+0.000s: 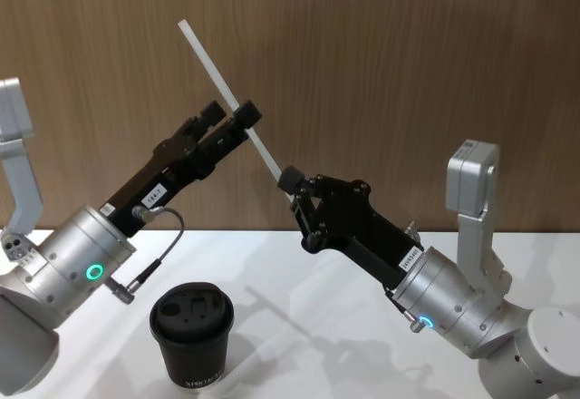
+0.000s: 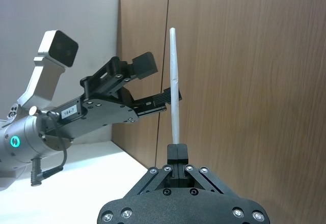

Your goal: Pick up the straw with one hand, pass it to the other hand, and insert it into the cup.

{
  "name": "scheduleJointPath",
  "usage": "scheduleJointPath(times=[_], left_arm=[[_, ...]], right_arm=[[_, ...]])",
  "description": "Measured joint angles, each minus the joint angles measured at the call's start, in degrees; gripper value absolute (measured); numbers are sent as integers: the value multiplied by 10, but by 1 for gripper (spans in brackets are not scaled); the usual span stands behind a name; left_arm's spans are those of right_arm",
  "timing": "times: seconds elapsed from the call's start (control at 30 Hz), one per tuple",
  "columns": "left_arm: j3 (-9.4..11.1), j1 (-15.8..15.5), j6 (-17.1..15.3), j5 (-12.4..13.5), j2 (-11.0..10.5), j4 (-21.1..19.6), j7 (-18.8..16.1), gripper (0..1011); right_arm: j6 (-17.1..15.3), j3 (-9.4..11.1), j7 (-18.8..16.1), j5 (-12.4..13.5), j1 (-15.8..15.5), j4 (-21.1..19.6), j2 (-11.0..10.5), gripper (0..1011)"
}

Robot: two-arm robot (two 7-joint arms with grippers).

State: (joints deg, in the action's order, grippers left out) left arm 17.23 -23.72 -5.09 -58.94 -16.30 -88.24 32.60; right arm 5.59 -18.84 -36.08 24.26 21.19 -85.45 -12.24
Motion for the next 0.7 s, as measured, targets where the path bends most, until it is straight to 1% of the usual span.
scheduleJointPath(times=[0.5, 0.57, 0.67, 0.7], left_arm=[[17, -34, -3, -10, 13, 39, 1, 1004], [19, -37, -4, -10, 13, 42, 0, 988], [22, -42, -5, -11, 14, 47, 0, 927], [24, -44, -6, -12, 14, 49, 0, 884]], right_arm=[[0, 0, 0, 0, 0, 0, 0, 0], [0, 0, 0, 0, 0, 0, 0, 0], [0, 0, 0, 0, 0, 0, 0, 0], [0, 0, 0, 0, 0, 0, 0, 0]])
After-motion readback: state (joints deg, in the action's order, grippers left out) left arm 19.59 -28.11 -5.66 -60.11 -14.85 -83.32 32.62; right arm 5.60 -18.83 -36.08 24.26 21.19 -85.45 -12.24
